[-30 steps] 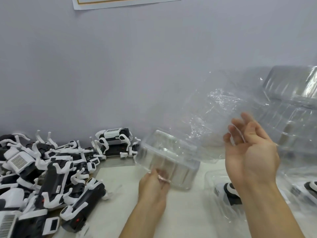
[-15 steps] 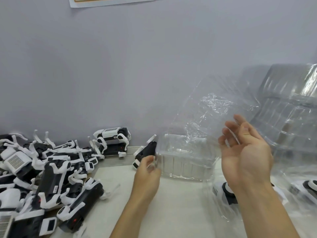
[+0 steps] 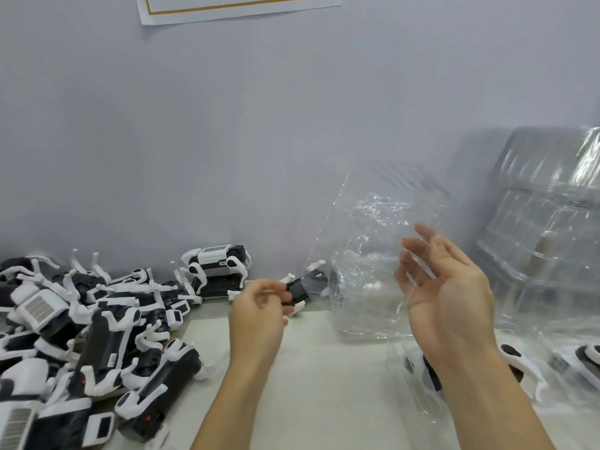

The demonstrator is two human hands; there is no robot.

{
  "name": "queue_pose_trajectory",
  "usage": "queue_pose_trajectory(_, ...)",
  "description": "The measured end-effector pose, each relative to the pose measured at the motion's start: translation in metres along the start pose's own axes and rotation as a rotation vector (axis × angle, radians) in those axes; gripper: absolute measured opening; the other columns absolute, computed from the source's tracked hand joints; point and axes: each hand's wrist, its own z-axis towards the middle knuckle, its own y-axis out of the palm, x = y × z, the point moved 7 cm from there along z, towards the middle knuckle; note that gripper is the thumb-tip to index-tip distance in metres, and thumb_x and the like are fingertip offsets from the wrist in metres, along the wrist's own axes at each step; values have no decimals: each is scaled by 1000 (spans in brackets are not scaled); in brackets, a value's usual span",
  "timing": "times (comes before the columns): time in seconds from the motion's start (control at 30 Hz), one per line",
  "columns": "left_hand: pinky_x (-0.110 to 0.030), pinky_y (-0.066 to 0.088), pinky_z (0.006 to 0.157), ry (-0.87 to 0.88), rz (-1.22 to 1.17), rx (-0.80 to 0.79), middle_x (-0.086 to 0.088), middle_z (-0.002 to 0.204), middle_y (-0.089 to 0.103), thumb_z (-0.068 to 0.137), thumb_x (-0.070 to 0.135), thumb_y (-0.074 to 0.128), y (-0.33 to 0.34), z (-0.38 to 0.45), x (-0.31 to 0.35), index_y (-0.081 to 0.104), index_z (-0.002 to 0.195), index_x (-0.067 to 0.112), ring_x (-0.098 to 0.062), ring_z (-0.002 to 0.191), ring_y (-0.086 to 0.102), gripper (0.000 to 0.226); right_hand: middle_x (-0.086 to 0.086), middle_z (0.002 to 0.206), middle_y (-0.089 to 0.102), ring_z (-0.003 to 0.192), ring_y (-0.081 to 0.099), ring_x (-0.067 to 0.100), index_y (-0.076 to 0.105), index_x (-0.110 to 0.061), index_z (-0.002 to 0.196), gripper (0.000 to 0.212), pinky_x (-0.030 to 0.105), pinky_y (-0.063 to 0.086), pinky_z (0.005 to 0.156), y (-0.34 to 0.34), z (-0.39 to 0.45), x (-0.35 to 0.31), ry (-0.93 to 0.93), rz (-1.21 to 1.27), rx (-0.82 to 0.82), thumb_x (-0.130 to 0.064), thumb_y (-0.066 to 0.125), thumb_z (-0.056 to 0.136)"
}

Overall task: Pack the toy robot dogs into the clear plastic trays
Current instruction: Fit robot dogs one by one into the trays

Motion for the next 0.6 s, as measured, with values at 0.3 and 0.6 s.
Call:
queue_pose_trajectory(0.3,-13,45,68,407,197,-35,13,86,69,97,16,53,-10,-18,104,63,83,32,-1,83,64,23,-1,75,70,66,67,14,68,-15,91,3,25,55,59,38,-13,4,-34,-174,-196,-17,68,91)
queue_pose_trajectory(0.6,-12,47,68,409,167,-41,19,96,65,87,45,53,-47,-60,85,61,97,36,-1,88,63,15,6,73,73,62,73,22,64,-10,99,15,26,56,53,66,-33,32,106,-564,-329,-17,71,88)
